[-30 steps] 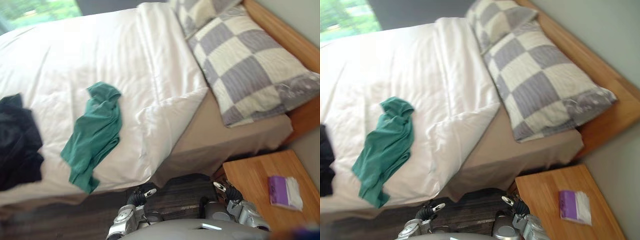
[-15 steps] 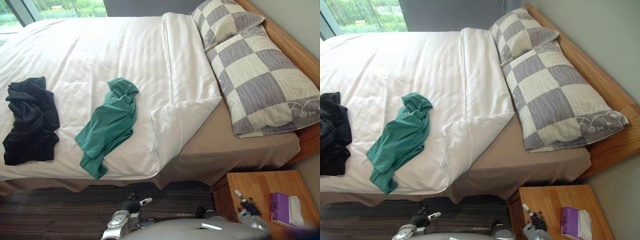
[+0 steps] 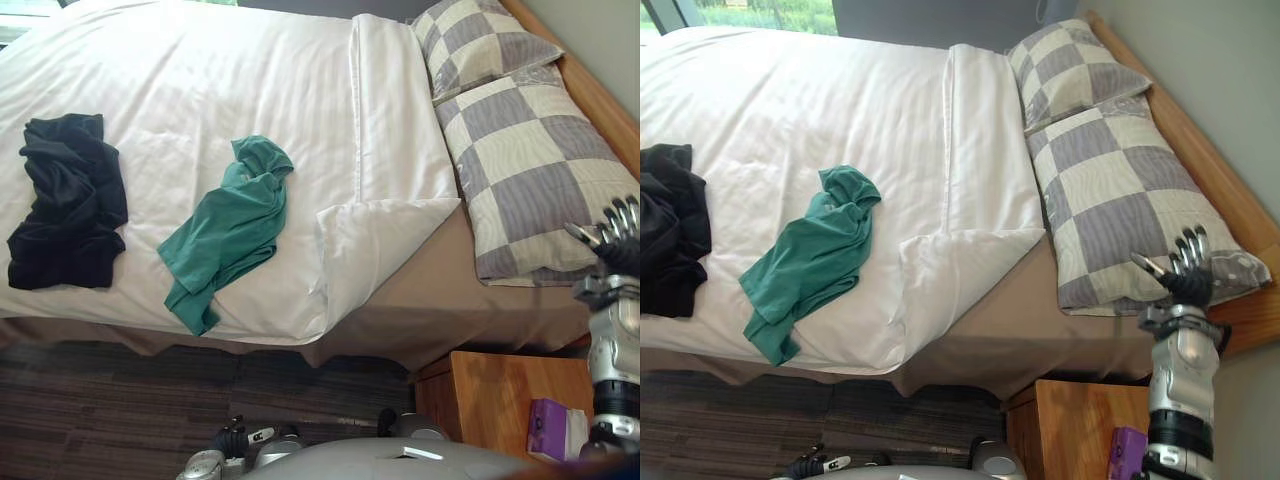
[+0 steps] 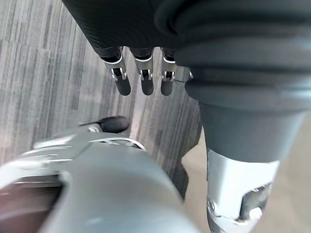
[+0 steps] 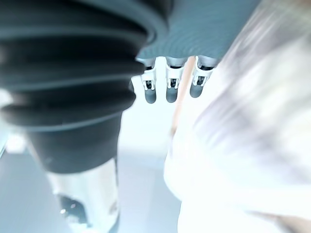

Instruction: Tidy the bed and pick cloth on bed and put in laundry

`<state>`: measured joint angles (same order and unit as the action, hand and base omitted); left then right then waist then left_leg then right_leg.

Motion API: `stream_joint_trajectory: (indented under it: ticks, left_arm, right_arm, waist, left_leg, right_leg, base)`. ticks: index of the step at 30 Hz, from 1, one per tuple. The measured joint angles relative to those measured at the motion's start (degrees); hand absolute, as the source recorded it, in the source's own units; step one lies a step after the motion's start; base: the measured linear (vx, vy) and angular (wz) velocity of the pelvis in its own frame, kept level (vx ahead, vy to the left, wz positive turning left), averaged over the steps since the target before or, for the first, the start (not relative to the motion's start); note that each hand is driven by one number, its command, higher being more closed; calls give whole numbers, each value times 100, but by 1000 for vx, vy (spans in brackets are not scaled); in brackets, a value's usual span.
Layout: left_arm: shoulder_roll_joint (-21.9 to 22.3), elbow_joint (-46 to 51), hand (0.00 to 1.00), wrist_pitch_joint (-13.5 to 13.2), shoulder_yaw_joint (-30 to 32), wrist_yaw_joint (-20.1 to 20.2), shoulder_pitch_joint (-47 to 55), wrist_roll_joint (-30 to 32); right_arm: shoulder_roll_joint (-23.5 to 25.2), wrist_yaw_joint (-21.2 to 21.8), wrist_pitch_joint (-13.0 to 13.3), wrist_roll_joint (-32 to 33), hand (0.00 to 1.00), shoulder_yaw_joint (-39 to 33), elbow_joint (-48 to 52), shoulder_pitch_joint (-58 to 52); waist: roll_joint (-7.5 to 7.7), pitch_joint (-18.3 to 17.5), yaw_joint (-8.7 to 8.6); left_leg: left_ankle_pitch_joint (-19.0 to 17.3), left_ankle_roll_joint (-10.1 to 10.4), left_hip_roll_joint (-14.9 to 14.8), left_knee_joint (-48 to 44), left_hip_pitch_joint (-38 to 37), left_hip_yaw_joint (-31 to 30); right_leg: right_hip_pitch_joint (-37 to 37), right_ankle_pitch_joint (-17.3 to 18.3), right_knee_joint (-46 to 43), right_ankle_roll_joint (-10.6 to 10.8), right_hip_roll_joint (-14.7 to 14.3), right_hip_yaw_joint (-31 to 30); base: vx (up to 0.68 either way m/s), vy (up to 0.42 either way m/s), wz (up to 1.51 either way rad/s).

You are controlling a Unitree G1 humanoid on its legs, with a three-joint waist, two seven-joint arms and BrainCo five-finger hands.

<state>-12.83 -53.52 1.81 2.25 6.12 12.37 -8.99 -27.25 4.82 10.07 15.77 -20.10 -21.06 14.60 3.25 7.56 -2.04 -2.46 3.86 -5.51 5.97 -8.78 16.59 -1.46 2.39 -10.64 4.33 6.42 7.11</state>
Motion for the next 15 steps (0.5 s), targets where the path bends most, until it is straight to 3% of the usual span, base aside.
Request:
stream_joint_trajectory:
  ticks: [4, 8, 15]
  left_arm:
    - [1, 2, 0, 12, 2, 12, -18, 107]
    - [17, 2, 0, 25, 0, 32, -15, 166]
    - [-11, 38, 0, -19, 5, 110, -132, 386]
  right_arm:
    - [-364, 444, -191, -396, 0, 819, -2, 831]
    - [-485, 776, -246, -1062, 0, 1567, -3, 1393]
    - [-485, 840, -346, -1572, 0, 2155, 137, 1923]
  waist:
    - [16, -13, 20]
    - [57, -37, 252]
    - [38, 151, 311]
  left_leg:
    - [159, 56, 68, -4, 7, 29]
    - [238, 55, 69, -16, 81, 5]
    - [408, -4, 25, 6, 491, -142]
  right_leg:
    - [183, -1, 83, -1, 57, -6]
    - [194, -1, 215, -1, 27, -3]
    - [26, 109, 384, -43, 31, -58]
  base:
    - [24, 18, 32]
    - [-8, -8, 13]
    - [-130, -32, 15]
